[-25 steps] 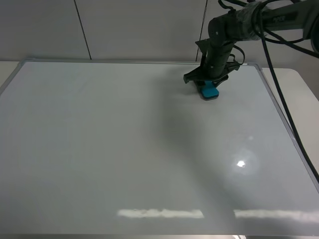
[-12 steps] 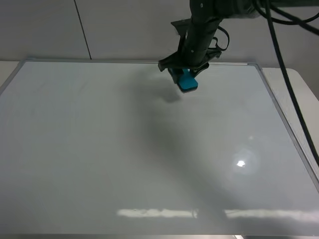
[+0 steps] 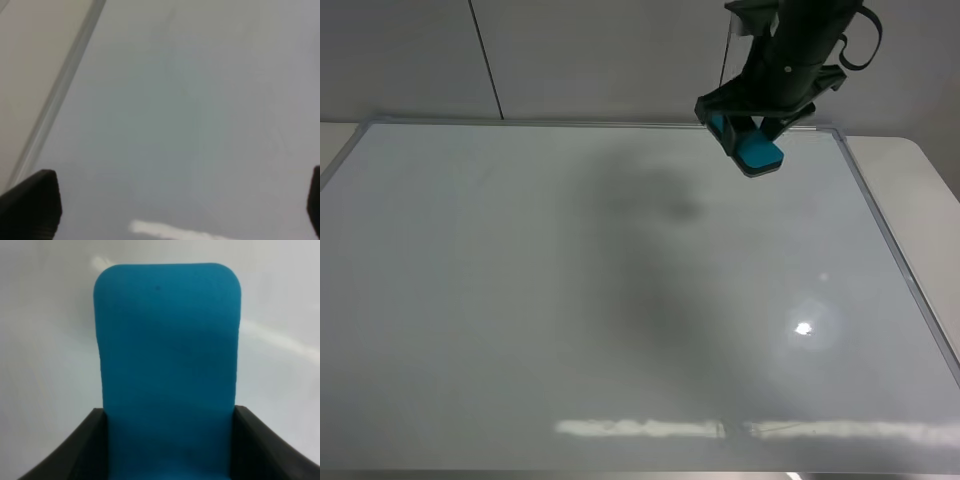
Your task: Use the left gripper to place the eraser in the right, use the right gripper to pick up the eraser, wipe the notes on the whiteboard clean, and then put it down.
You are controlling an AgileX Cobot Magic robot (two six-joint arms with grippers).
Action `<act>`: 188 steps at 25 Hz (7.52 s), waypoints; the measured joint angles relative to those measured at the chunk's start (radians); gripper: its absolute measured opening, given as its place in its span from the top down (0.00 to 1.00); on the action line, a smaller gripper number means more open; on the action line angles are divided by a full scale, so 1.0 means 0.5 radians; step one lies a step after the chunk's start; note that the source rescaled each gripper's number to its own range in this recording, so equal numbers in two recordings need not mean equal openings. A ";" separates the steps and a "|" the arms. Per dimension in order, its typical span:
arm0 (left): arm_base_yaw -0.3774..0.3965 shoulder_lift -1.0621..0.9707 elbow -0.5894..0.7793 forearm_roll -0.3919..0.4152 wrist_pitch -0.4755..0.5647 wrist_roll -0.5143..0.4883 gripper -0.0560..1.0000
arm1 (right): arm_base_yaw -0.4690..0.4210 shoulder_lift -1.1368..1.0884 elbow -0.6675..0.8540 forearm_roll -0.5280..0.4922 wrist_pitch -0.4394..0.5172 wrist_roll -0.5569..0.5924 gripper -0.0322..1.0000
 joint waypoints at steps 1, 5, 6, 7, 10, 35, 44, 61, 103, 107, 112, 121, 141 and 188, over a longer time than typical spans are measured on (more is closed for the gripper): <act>0.000 0.000 0.000 0.000 0.000 0.000 0.00 | -0.021 -0.085 0.145 0.000 -0.051 0.019 0.94; 0.000 0.000 0.000 0.000 0.000 0.000 0.00 | -0.084 -0.376 0.518 -0.018 -0.168 0.104 0.94; 0.000 0.000 0.000 0.000 0.000 0.000 0.00 | -0.141 -0.515 0.739 -0.053 -0.248 0.178 0.94; 0.000 0.000 0.000 0.000 0.000 0.000 0.00 | -0.178 -0.570 0.852 -0.077 -0.280 0.210 0.94; 0.000 0.000 0.000 0.000 0.000 0.000 0.00 | -0.244 -0.628 1.044 -0.095 -0.334 0.275 0.94; 0.000 0.000 0.000 0.000 0.000 0.000 0.00 | -0.351 -0.604 1.668 -0.284 -1.007 0.646 0.94; 0.000 0.000 0.000 0.000 0.000 0.000 0.00 | -0.351 -0.455 1.673 -0.295 -1.062 0.658 0.94; 0.000 0.000 0.000 0.002 0.000 0.000 0.00 | -0.351 -0.455 1.673 -0.335 -1.069 0.641 0.01; 0.000 0.000 0.000 0.002 0.000 0.000 0.00 | -0.351 -3.536 1.674 -0.029 -0.028 0.198 0.00; 0.000 0.000 0.000 0.002 0.000 0.000 0.00 | -0.365 -3.536 1.674 0.018 0.172 0.003 0.00; 0.000 0.000 0.000 0.002 0.000 0.000 0.00 | -0.615 -3.536 1.683 0.018 0.279 -0.150 0.00; 0.000 0.000 0.000 0.000 0.000 0.000 0.00 | -0.866 -3.536 1.808 0.020 0.280 -0.194 0.00; 0.000 0.000 0.000 0.002 0.000 0.000 0.00 | -0.908 -3.536 1.808 0.020 0.272 -0.194 0.00; 0.000 0.000 0.000 0.002 0.000 0.000 0.00 | -0.908 -3.536 1.808 0.020 0.271 -0.194 0.00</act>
